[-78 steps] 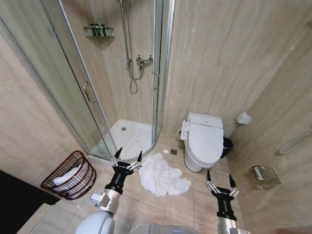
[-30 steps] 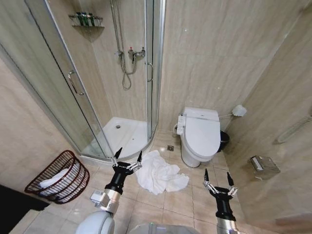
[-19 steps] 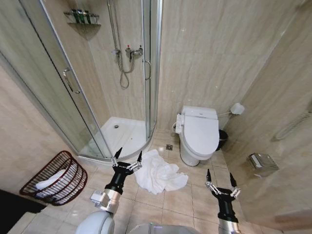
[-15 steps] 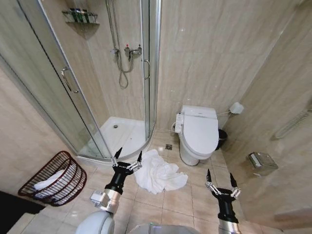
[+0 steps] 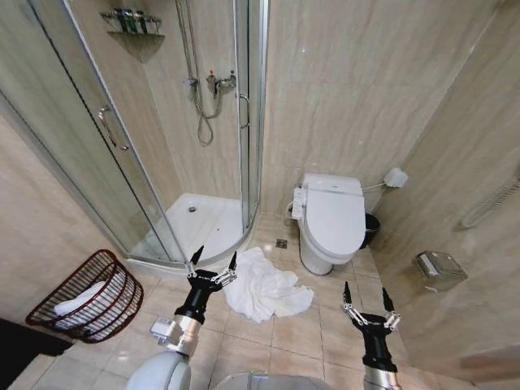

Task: Discard the used towel into the hamper.

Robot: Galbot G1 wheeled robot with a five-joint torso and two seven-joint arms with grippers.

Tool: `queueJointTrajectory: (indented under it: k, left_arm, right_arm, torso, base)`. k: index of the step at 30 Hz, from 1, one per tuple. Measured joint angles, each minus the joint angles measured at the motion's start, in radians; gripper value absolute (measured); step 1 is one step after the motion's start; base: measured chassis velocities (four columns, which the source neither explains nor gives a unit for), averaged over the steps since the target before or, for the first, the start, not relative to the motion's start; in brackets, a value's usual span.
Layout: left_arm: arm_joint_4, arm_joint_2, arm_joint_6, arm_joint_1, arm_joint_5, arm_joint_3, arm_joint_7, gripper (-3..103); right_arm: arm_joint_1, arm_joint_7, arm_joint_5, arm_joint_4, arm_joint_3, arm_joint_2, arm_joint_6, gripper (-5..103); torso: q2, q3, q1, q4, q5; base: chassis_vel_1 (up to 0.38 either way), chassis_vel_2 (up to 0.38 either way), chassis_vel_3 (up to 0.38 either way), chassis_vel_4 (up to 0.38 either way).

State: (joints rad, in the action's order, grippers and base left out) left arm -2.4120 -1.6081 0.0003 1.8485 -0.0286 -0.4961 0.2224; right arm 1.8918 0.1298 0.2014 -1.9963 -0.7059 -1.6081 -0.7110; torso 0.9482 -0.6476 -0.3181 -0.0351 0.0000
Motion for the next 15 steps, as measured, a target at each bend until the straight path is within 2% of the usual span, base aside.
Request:
queueJointTrajectory:
  k: [15]
  left_arm:
    - [0.0,0.0,0.0,0.0,0.0,0.0,0.0,100]
  right_arm:
    - [0.002,0.003,0.001,0.001,-0.001,0.0,-0.015,100]
  torso:
    - [-0.072,0.041,0.031,0.0,0.0]
  base:
    - [0.0,0.0,0.0,0.0]
